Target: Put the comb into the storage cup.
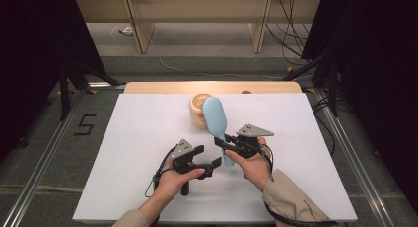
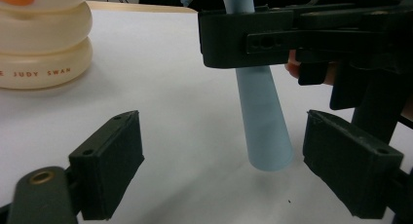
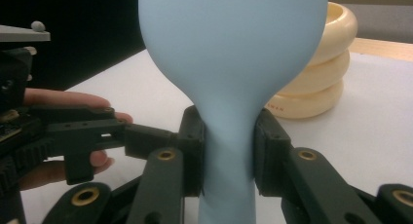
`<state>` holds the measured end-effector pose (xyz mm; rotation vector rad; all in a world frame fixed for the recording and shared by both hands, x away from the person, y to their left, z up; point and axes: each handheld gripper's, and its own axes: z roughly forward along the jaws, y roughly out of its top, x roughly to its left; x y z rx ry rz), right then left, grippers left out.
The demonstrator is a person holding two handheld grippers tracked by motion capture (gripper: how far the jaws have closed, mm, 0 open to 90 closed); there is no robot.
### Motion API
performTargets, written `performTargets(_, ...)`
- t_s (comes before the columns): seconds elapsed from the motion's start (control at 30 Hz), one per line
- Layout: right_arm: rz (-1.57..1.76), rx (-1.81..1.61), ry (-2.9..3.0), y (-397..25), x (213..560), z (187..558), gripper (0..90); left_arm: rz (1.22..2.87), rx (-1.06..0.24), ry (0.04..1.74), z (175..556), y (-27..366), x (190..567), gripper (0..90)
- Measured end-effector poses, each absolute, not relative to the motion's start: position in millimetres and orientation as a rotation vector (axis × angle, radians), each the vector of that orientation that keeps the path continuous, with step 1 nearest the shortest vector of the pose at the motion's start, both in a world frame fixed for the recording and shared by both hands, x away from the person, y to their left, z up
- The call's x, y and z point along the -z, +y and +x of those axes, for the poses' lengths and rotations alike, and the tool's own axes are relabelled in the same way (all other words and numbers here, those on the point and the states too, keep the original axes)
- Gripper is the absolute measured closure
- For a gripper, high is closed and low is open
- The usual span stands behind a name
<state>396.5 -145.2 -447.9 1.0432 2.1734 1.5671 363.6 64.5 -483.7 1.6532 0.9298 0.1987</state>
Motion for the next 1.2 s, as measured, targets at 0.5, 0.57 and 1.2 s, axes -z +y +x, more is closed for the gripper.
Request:
performTargets(0.5, 1.039, -1.571, 2.181, -143, 449, 395, 70.3, 1.655, -0.166, 0.912, 370, 52, 487, 15.4)
performTargets(0.57, 1.038, -1.572, 2.181, -142, 449, 395, 70.3, 1.655, -0.164, 0.910, 371, 50, 488, 15.6)
performTargets(1.2, 1.037, -1.575, 2.190, -139, 450, 394, 70.2, 1.655, -0.146, 0.912, 375, 42, 491, 18.5)
